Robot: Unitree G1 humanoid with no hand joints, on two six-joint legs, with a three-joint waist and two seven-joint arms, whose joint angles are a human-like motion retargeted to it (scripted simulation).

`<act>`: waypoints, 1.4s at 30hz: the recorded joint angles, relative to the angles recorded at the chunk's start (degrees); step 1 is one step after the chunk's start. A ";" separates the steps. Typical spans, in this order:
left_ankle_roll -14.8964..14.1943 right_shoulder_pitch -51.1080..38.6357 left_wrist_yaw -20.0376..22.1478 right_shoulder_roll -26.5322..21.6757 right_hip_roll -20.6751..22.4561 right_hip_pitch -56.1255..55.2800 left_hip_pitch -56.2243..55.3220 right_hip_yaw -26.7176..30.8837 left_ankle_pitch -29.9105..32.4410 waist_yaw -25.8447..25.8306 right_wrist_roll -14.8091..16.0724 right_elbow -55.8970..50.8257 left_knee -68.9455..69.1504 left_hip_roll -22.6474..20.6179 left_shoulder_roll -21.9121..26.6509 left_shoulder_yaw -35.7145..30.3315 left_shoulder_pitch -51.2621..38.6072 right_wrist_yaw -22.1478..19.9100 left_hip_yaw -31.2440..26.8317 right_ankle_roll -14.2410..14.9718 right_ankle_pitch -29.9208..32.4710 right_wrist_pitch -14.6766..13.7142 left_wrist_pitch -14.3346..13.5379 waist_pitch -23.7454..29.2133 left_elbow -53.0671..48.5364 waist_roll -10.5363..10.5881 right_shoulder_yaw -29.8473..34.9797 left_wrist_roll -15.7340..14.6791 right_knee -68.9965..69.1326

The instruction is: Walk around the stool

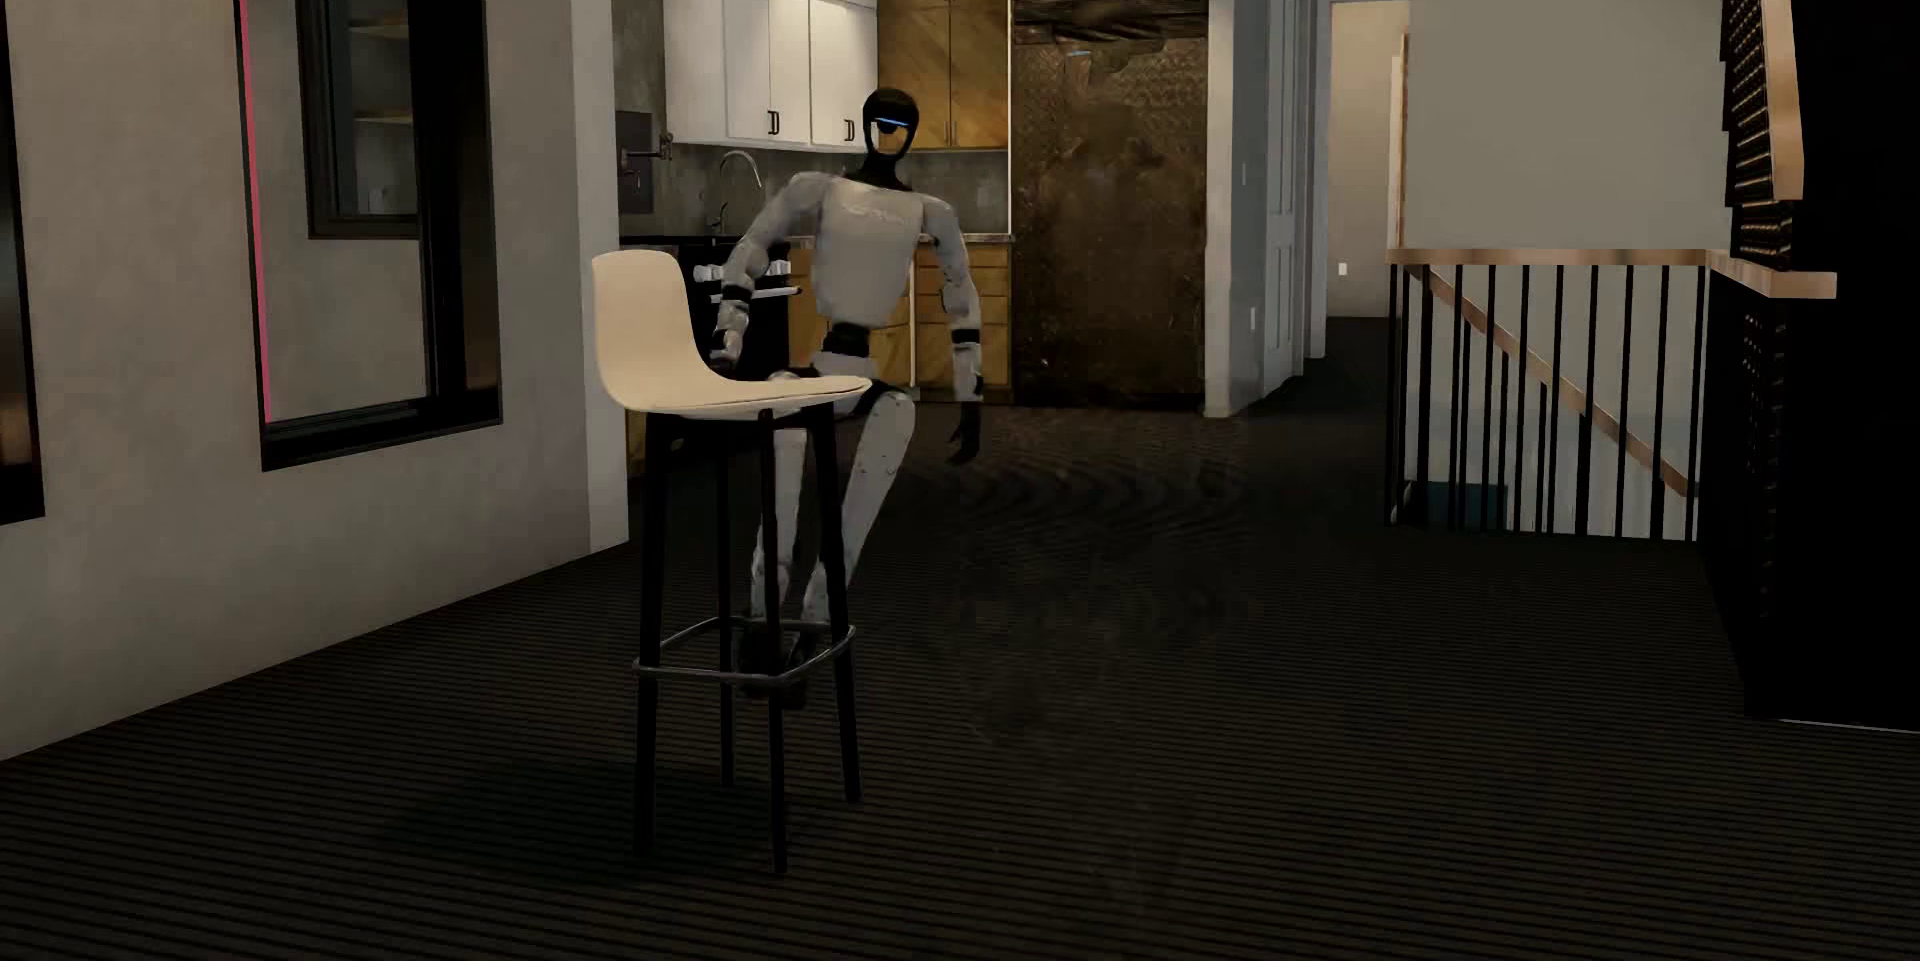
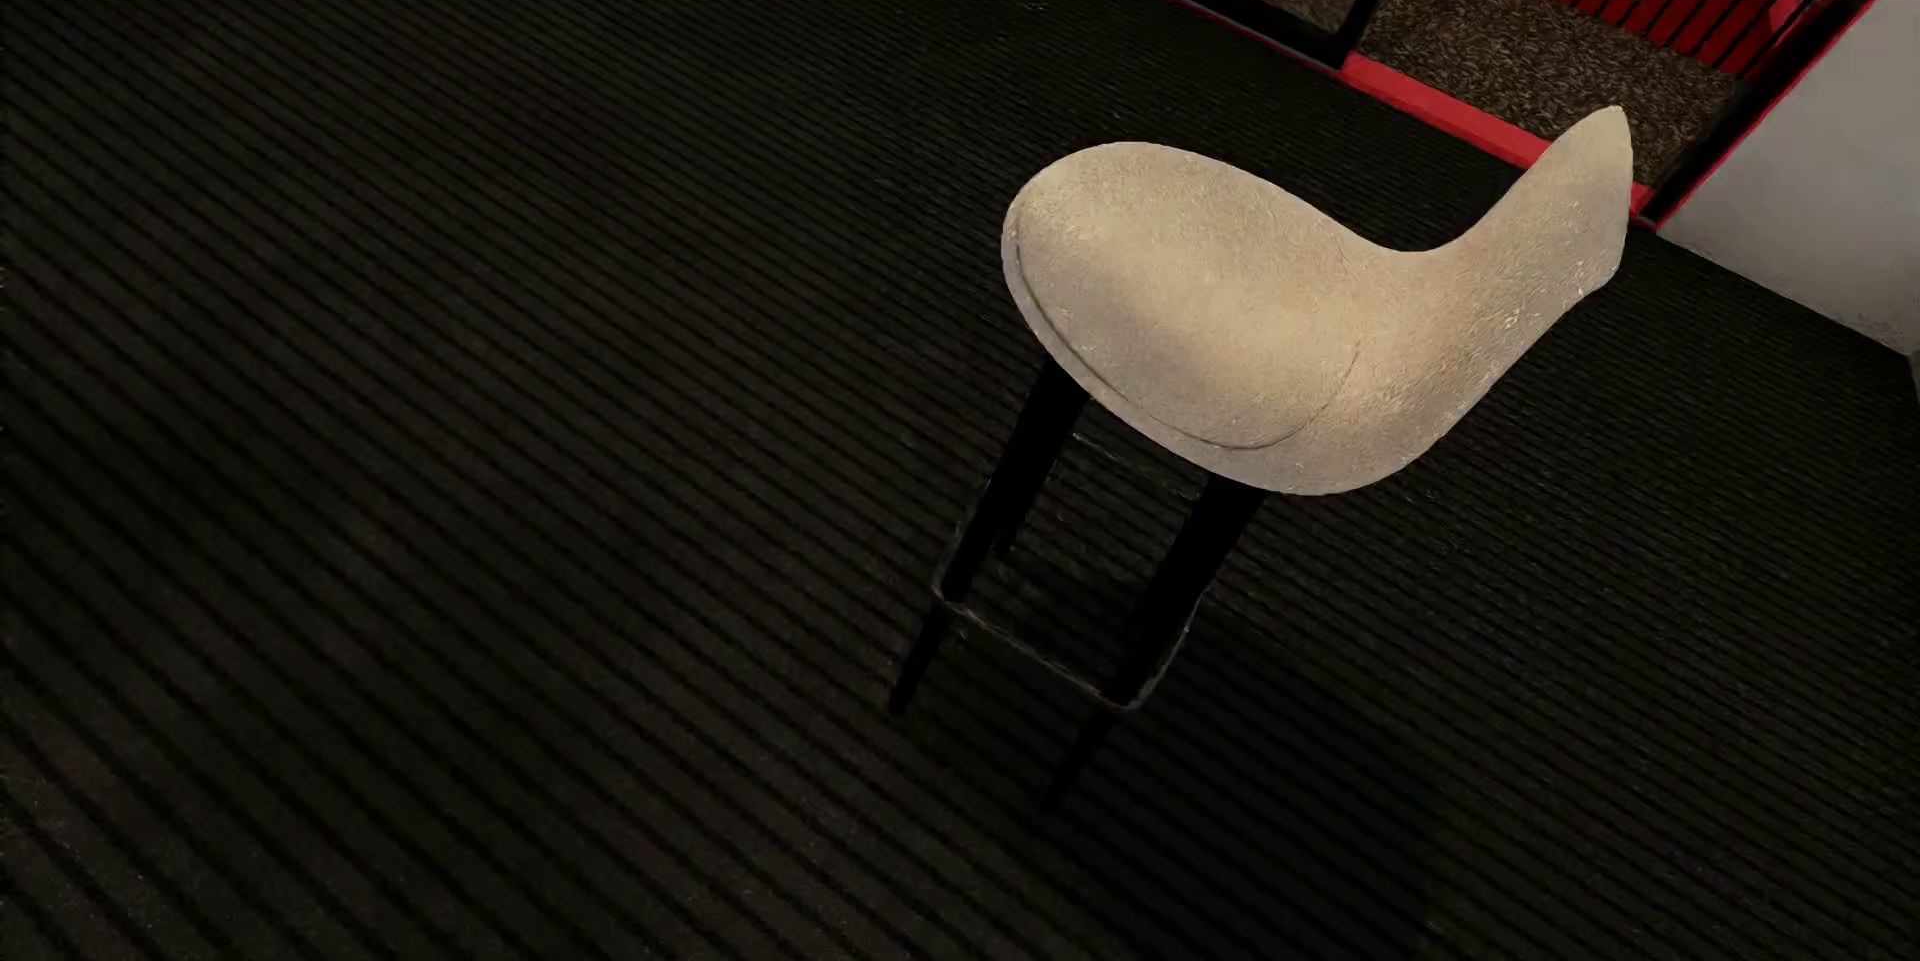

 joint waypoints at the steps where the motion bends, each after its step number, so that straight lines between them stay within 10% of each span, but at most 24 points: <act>1: 0.00 0.67 0.00 0.01 1.35 -1.94 1.49 0.00 -3.68 -3.30 0.00 0.45 0.74 0.12 -0.05 0.79 -1.32 0.00 0.00 0.00 -3.28 0.00 0.00 0.33 -2.64 0.00 -0.16 0.00 -4.26; 8: 0.00 0.61 0.00 1.39 8.06 -14.05 9.84 0.00 -7.43 -9.19 0.00 7.15 5.26 3.21 -1.22 -2.58 -5.07 0.00 0.00 0.00 -24.97 0.00 0.00 1.94 -1.68 -0.51 8.47 0.00 -33.54; 9: 0.00 0.67 0.00 1.59 8.64 -13.54 10.91 0.00 0.51 -8.50 0.00 7.79 5.06 3.10 -1.10 -3.36 -3.81 0.00 0.00 0.00 -30.76 0.00 0.00 1.32 0.28 -0.93 9.13 0.00 -34.42; 11: 0.00 1.69 0.00 1.55 9.10 -13.83 9.07 0.00 17.32 -6.83 0.00 8.21 10.39 3.77 -1.58 -5.25 -1.02 0.00 0.00 0.00 -9.34 0.00 0.00 -1.79 5.14 -0.01 8.25 0.00 -32.53; 14: 0.00 -0.18 0.00 0.54 10.49 -8.35 -2.81 0.00 40.20 -3.52 0.00 9.28 34.79 9.95 -2.29 -9.15 2.75 0.00 0.00 0.00 -8.06 0.00 0.00 -2.09 8.22 3.60 7.40 0.00 -28.95; 18: 0.00 -2.83 0.00 0.59 9.27 -0.93 -29.51 0.00 1.45 0.68 0.00 1.60 61.50 12.64 -2.02 -3.76 2.96 0.00 0.00 0.00 -15.45 0.00 0.00 -4.08 3.79 3.85 -1.64 0.00 -31.70; 22: 0.00 -4.43 0.00 1.23 9.75 8.12 -38.42 0.00 8.37 4.51 0.00 -4.72 29.39 12.21 -3.26 2.97 3.06 0.00 0.00 0.00 -34.18 0.00 0.00 -6.13 -2.18 1.75 -5.49 0.00 -36.72; 25: 0.00 -4.18 0.00 1.83 7.46 13.38 -33.69 0.00 11.93 6.87 0.00 -2.29 1.77 10.30 -3.77 0.66 2.23 0.00 0.00 0.00 -37.25 0.00 0.00 -6.15 -1.19 -0.81 -3.23 0.00 -36.33; 32: 0.00 1.04 0.00 1.40 -0.26 3.49 -14.42 0.00 2.58 4.89 0.00 10.00 10.42 7.08 -1.54 -8.00 3.63 0.00 0.00 0.00 3.98 0.00 0.00 -2.08 1.49 -0.49 8.56 0.00 3.27; 36: 0.00 2.84 0.00 0.31 2.03 -5.20 3.47 0.00 3.90 -4.24 0.00 4.74 2.29 6.82 0.47 -5.27 3.41 0.00 0.00 0.00 2.52 0.00 0.00 1.73 2.72 3.05 3.53 0.00 -6.12; 41: 0.00 2.17 0.00 1.26 6.34 -2.13 13.65 0.00 1.41 -7.51 0.00 5.14 1.96 3.95 2.27 1.79 -0.24 0.00 0.00 0.00 -16.14 0.00 0.00 1.16 0.09 3.07 3.90 0.00 -30.71; 42: 0.00 2.43 0.00 1.26 5.64 -3.34 14.84 0.00 -4.54 -8.05 0.00 6.14 7.18 4.33 1.81 3.77 -0.48 0.00 0.00 0.00 -8.16 0.00 0.00 0.76 -0.69 3.11 5.25 0.00 -41.72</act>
